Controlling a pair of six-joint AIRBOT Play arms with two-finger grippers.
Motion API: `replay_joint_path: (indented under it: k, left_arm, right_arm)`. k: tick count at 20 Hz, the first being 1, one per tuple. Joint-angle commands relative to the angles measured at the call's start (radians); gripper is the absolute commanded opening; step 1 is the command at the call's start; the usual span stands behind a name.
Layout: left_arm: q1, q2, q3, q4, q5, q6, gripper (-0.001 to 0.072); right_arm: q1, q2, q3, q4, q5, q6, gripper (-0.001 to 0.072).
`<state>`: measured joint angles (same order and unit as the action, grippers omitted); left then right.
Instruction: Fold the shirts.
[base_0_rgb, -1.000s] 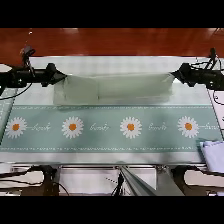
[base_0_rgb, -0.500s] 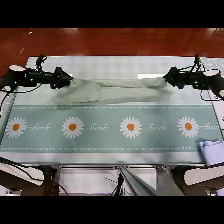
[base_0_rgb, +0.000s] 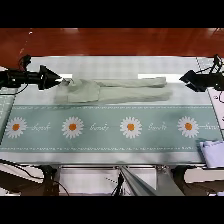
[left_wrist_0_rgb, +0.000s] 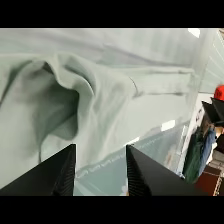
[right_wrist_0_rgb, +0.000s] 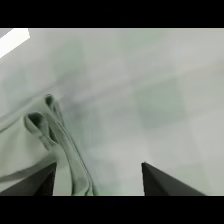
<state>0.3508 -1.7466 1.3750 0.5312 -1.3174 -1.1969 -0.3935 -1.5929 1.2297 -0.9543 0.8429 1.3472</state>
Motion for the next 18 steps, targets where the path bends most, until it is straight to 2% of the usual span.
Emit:
replay_joint_path:
  k: [1,3,5,10,12,13,15,16,18]
  left_arm:
    - [0.006,0.015,0.003,-0.001,-0.032,-0.002,0.0395]
    - [-0.016,0.015,0.003,-0.001,-0.037,0.000,0.0395]
    - [-0.043,0.017,0.003,-0.002,-0.038,0.000,0.0395]
    - [-0.097,0.033,0.007,-0.081,-0.039,0.000,0.0395]
    - [-0.103,0.038,0.025,-0.133,-0.039,0.009,0.0395]
    - [-0.104,0.039,0.037,-0.153,-0.038,0.008,0.0395]
    - [-0.104,0.039,0.063,-0.176,-0.039,0.007,0.0395]
    - [-0.104,0.040,0.073,-0.184,-0.038,0.007,0.0394]
    - [-0.104,0.043,0.085,-0.204,-0.037,0.008,0.0393]
  right_arm:
    - [-0.029,-0.034,0.001,0.039,0.066,0.046,0.0614]
    - [-0.018,-0.081,0.001,0.200,0.063,0.005,0.0614]
    - [0.012,-0.124,0.001,0.287,0.045,-0.014,0.0614]
    - [0.134,-0.200,0.001,0.377,-0.065,-0.018,0.0610]
    - [0.172,-0.224,0.001,0.413,-0.090,-0.017,0.0585]
    - [0.188,-0.228,0.001,0.418,-0.105,-0.019,0.0508]
    - [0.210,-0.224,0.002,0.435,-0.136,-0.076,0.0124]
    - [0.211,-0.209,0.001,0.438,-0.132,-0.108,0.0026]
    - [0.207,-0.154,0.001,0.410,-0.126,-0.163,0.0025]
